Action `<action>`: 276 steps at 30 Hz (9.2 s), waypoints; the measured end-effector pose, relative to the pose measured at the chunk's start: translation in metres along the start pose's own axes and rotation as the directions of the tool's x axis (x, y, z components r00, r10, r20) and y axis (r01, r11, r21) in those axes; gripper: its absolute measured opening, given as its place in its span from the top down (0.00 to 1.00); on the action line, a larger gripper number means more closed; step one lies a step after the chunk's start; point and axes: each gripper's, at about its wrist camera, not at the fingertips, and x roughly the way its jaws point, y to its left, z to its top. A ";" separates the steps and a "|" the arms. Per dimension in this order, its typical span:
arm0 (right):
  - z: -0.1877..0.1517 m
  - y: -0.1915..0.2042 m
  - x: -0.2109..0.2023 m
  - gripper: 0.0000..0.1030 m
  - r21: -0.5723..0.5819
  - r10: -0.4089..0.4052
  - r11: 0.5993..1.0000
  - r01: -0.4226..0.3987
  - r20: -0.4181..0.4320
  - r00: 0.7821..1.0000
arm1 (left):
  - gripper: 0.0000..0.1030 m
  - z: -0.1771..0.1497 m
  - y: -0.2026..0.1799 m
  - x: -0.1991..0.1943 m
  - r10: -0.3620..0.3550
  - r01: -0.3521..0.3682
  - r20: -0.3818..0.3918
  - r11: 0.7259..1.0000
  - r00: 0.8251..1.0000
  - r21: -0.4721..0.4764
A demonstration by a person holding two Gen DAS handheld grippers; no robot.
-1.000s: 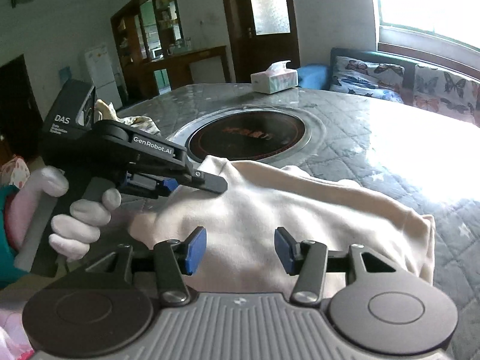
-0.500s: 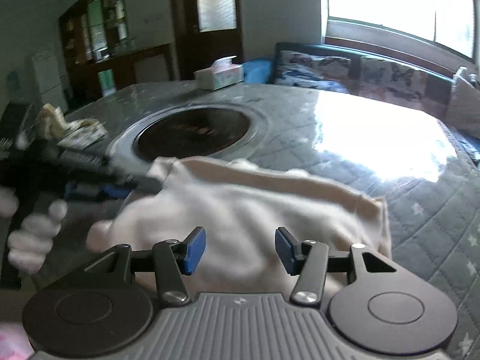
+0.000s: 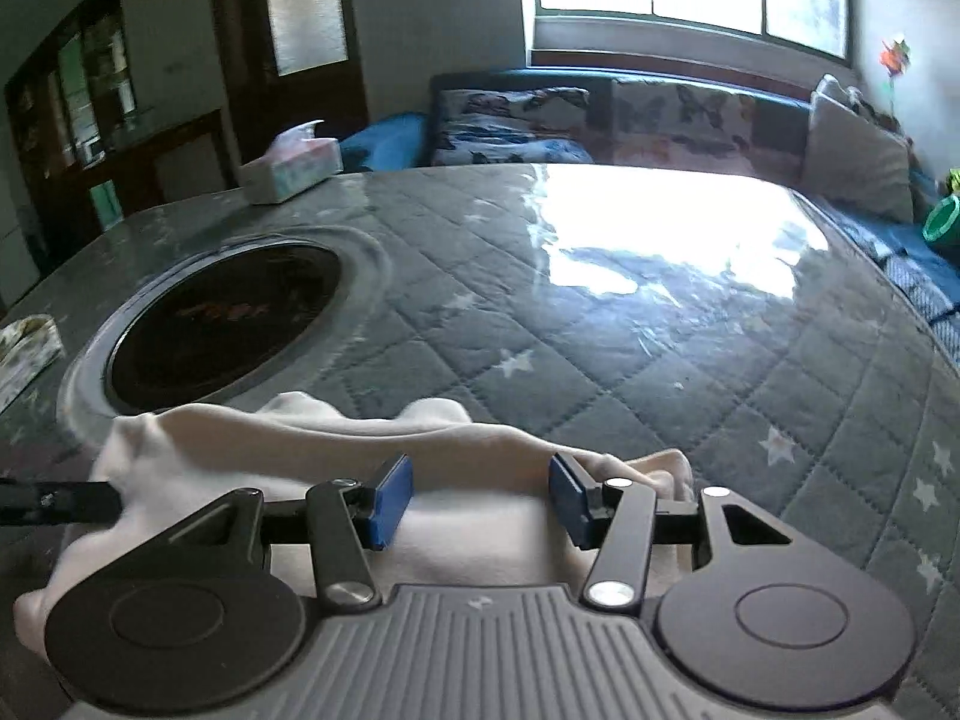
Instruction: Fold clothes
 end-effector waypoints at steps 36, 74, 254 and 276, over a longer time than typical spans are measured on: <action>-0.062 -0.015 -0.082 0.38 -0.244 0.145 0.961 -0.133 0.033 0.989 | 0.58 -0.007 -0.032 -0.003 0.159 -0.161 0.033 0.983 0.987 0.089; -0.054 0.033 -0.102 0.38 -0.426 0.354 0.842 -0.332 -0.027 0.935 | 0.56 -0.036 -0.048 -0.026 0.233 -0.233 0.008 0.966 0.972 0.110; 0.001 -0.249 -0.016 0.91 0.121 -0.273 0.956 0.266 0.041 0.961 | 0.83 0.010 -0.206 0.214 0.036 0.048 -0.265 0.951 0.963 0.307; 0.030 -0.215 -0.016 0.83 0.070 -0.144 0.988 0.140 0.053 0.988 | 0.76 0.042 -0.235 0.197 0.001 0.060 -0.150 0.914 0.989 0.402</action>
